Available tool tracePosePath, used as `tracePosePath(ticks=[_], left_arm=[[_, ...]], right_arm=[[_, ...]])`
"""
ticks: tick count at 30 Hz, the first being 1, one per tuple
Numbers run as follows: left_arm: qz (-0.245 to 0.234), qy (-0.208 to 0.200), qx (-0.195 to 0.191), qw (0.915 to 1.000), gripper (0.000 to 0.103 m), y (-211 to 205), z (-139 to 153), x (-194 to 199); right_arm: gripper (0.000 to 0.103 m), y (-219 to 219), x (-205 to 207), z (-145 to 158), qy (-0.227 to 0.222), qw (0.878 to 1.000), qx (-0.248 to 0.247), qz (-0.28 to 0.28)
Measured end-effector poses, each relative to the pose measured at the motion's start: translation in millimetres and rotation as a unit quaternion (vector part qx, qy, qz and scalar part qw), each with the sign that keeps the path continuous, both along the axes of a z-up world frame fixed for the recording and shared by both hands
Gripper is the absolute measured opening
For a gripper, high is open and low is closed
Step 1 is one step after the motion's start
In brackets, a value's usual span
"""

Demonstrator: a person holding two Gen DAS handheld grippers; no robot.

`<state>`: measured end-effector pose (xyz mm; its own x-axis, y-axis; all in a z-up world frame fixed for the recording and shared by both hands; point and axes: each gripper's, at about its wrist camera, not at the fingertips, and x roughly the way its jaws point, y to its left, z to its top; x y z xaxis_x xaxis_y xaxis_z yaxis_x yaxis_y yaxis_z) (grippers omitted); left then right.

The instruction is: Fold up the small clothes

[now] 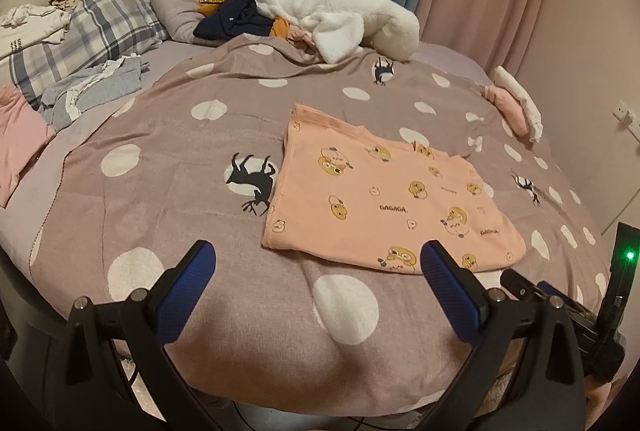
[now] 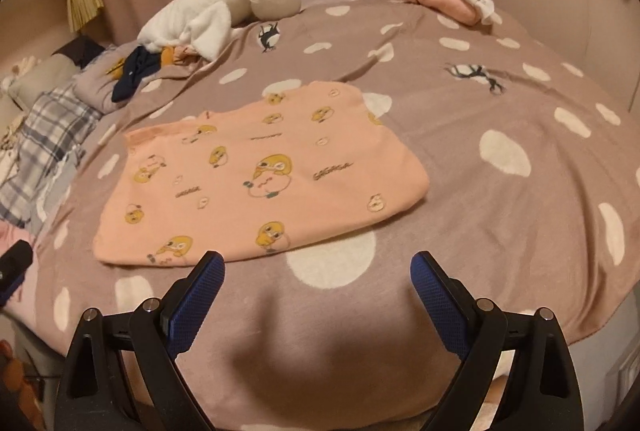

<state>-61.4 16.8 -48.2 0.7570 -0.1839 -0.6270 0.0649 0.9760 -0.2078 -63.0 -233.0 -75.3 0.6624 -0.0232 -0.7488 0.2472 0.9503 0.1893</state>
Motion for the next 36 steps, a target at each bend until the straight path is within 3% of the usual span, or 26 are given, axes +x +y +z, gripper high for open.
tracePosePath(ticks=[7, 15, 21, 30, 36], left_arm=[[0.005, -0.005, -0.065, 0.9979, 0.102, 9, -1, 1], [0.006, -0.003, -0.033, 0.9994, 0.102, -1, -7, 8], [-0.004, 0.028, -0.043, 0.9987, 0.102, -5, -17, 19], [0.004, 0.041, -0.064, 0.9971, 0.102, -1, -24, 33], [0.016, 0.042, -0.073, 0.9963, 0.102, 6, -20, 33]], right_arm=[[0.094, 8, -3, -3, 0.011, 0.999, -0.03, 0.004], [0.094, 5, 0, -9, 0.02, 0.999, -0.028, -0.005], [0.094, -3, 10, -27, 0.046, 0.999, -0.001, -0.013], [0.094, -12, 16, -42, 0.059, 0.998, 0.017, -0.028], [0.102, -10, 21, -50, 0.059, 0.998, 0.014, -0.023]])
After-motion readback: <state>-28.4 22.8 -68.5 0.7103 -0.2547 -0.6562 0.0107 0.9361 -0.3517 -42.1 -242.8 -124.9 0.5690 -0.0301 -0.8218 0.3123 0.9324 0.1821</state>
